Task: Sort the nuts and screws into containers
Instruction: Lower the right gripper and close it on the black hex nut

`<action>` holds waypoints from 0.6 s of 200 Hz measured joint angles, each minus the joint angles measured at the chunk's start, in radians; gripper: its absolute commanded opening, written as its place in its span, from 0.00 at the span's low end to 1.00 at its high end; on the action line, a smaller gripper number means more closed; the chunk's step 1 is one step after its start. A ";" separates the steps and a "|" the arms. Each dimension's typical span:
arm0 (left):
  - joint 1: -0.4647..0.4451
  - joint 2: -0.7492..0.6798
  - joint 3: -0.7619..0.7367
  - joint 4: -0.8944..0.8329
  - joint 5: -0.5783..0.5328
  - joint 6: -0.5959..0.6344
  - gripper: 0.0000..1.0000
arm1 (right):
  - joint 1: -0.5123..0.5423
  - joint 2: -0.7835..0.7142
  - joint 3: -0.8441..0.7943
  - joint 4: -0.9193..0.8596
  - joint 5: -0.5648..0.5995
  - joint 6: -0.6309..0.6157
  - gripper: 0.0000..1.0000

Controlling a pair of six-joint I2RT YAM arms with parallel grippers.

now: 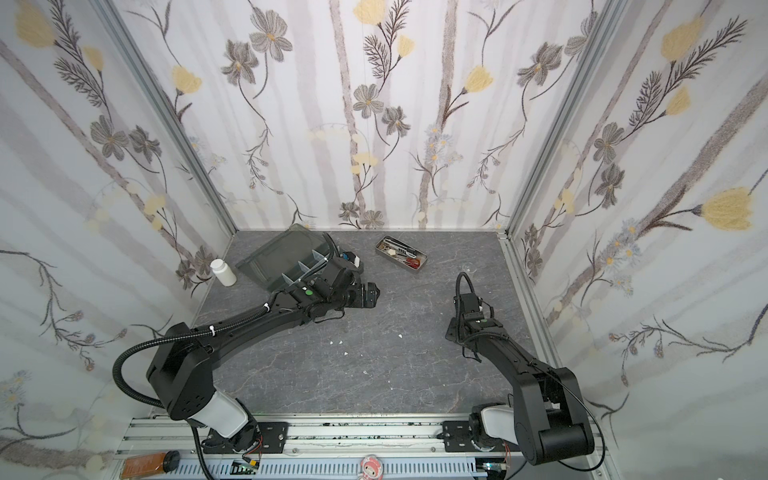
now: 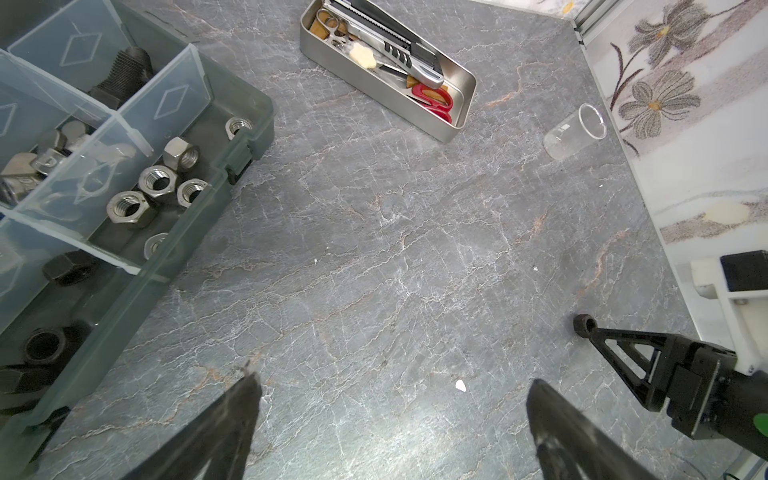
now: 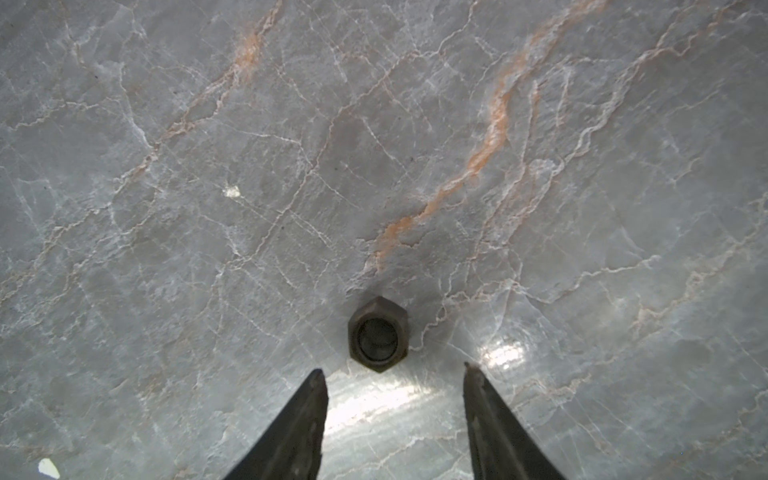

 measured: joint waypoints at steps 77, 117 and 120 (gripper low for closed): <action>0.002 -0.074 -0.036 -0.008 -0.011 0.003 1.00 | -0.004 0.117 0.045 0.026 -0.003 -0.031 0.43; 0.007 -0.095 -0.044 -0.014 -0.015 0.003 1.00 | -0.006 0.139 0.047 0.032 -0.011 -0.045 0.34; 0.007 -0.096 -0.045 -0.015 -0.015 0.003 1.00 | -0.006 0.140 0.047 0.033 -0.011 -0.045 0.33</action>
